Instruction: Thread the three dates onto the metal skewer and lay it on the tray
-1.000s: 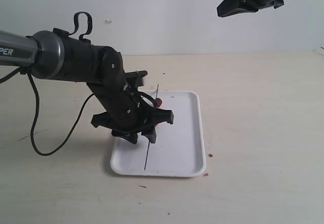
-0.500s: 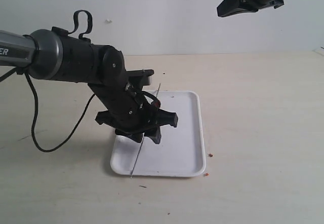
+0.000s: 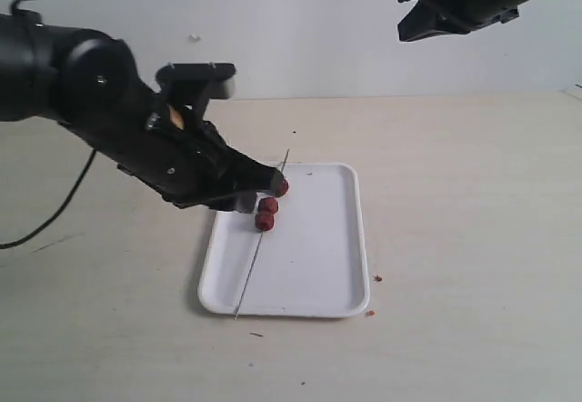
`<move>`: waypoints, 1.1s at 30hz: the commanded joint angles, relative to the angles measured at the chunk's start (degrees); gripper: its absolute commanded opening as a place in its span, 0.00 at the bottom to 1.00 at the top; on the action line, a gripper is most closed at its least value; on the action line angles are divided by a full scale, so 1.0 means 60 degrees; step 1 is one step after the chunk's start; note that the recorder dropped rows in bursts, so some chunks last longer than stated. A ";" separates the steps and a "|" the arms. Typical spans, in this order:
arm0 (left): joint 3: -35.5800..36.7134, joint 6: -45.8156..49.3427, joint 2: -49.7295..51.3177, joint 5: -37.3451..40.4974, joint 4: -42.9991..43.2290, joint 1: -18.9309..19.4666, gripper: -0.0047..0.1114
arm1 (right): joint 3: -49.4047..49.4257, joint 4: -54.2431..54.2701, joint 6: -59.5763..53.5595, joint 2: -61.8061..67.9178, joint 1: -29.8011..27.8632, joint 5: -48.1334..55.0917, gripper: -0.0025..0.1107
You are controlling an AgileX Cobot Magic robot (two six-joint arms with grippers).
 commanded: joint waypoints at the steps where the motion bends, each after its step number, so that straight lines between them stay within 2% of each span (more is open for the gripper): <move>1: 0.1317 0.0036 -0.1770 -0.1195 0.0360 -0.0013 0.10 | 0.1359 -0.0117 -0.0376 -0.1038 0.0421 -0.1734 0.02; 2: 0.1613 0.0036 -0.2117 -0.1571 0.0380 -0.0013 0.04 | 0.1743 -0.0117 -0.0460 -0.1331 0.0519 -0.2158 0.02; 5: 0.2854 0.0091 -0.3520 -0.2856 0.0555 -0.0013 0.04 | 0.2933 -0.0117 -0.0745 -0.2280 0.0952 -0.3537 0.02; 8: 0.4772 0.0161 -0.5404 -0.5677 0.0841 -0.0013 0.04 | 0.4788 -0.0042 -0.0937 -0.3987 0.1643 -0.5724 0.02; 11: 0.6115 0.0456 -0.6690 -0.7273 0.0822 -0.0013 0.04 | 0.5961 -0.0042 -0.1156 -0.5336 0.2069 -0.6707 0.02; 12: 0.6894 0.0722 -0.7502 -0.7951 0.0822 0.0004 0.04 | 0.6685 -0.0042 -0.1295 -0.6232 0.2234 -0.7080 0.02; 14: 0.7797 0.0962 -0.8580 -0.8403 0.0822 0.0004 0.04 | 0.7551 -0.0038 -0.1360 -0.7720 0.2392 -0.7254 0.02; 19: 0.9141 0.0984 -1.1045 -0.8703 0.0395 0.0004 0.04 | 0.9756 0.0000 -0.1363 -1.1434 0.2431 -0.7141 0.02; 23: 1.0014 0.0984 -1.2558 -0.8671 -0.0185 0.0004 0.04 | 1.0760 0.0127 -0.1342 -1.3736 0.2431 -0.6948 0.02; 28: 1.0693 0.0984 -1.3608 -0.8671 -0.0298 0.0004 0.04 | 1.1413 0.0559 -0.1432 -1.5364 0.2431 -0.5472 0.02; 31: 1.0693 0.0984 -1.3807 -0.8665 -0.0636 0.0004 0.04 | 1.1910 0.0559 -0.1426 -1.6265 0.2431 -0.5511 0.02; 33: 1.0693 0.1063 -1.3807 -0.8068 -0.0696 0.0004 0.04 | 1.2282 0.0577 -0.1426 -1.6953 0.2431 -0.5511 0.02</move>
